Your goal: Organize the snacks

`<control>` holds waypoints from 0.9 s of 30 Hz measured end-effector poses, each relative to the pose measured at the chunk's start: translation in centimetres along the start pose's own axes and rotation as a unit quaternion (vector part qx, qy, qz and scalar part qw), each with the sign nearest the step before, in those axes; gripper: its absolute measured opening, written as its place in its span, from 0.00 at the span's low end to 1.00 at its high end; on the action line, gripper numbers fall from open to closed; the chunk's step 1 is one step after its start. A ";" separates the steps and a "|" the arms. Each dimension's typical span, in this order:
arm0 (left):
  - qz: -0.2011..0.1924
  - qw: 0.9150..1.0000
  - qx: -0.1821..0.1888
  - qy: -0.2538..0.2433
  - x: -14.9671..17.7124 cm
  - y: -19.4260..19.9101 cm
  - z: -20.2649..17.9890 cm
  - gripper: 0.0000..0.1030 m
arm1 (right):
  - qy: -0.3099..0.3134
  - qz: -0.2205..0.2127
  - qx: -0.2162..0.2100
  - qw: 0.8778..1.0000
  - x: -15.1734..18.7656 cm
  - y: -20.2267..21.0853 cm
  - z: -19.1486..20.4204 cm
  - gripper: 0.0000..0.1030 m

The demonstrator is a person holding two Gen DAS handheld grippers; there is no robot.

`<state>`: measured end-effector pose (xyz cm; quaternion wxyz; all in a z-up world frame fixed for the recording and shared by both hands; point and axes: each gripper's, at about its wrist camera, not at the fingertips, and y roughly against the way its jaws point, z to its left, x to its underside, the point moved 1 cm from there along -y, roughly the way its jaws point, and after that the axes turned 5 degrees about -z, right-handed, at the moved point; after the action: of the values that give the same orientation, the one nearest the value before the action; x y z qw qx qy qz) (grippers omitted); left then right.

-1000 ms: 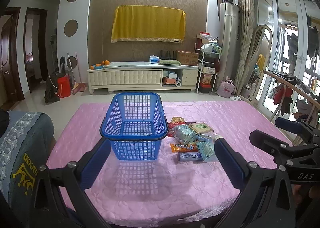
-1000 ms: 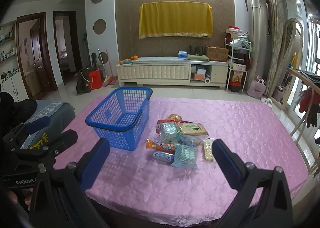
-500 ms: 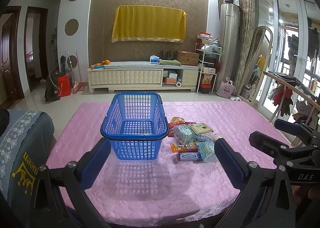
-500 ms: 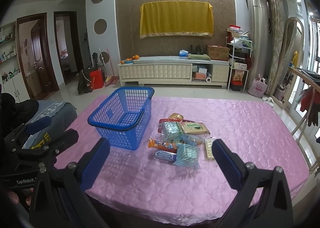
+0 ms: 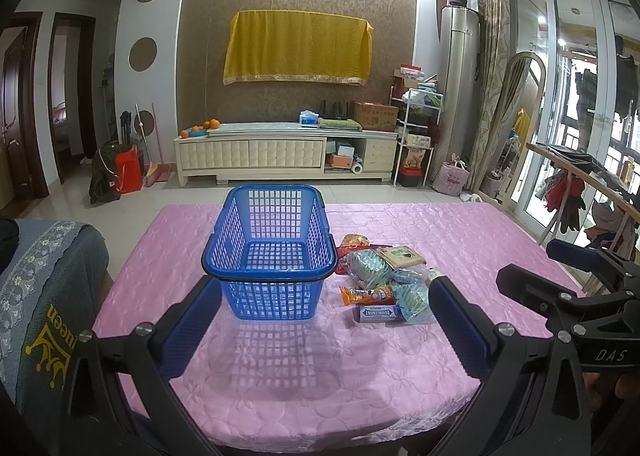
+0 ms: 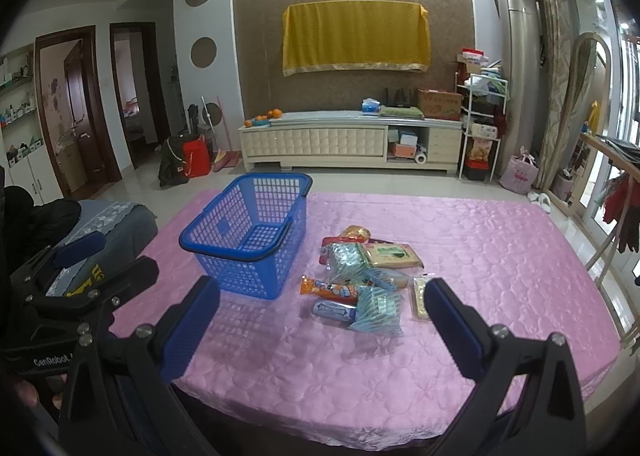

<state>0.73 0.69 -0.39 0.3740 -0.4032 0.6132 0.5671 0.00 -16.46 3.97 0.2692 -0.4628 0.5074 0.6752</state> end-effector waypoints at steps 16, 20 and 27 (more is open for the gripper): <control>0.021 0.998 0.034 -0.039 -2.6 -3.9 -3.1 1.00 | 0.053 -0.029 0.079 0.995 -2.6 -1.0 -2.3 1.00; 0.039 0.997 0.055 -0.041 -3.0 -6.3 -4.2 1.00 | 0.015 0.003 0.066 0.998 -2.9 -2.9 -5.1 1.00; 0.089 0.992 0.077 -0.044 -2.7 -11.5 -7.2 1.00 | -0.023 0.047 0.056 0.997 -2.2 -5.8 -9.6 1.00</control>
<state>12.31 -6.66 -1.91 0.3785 -0.2912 0.6715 0.5665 9.19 -23.22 2.87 0.2743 -0.4072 0.5589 0.6683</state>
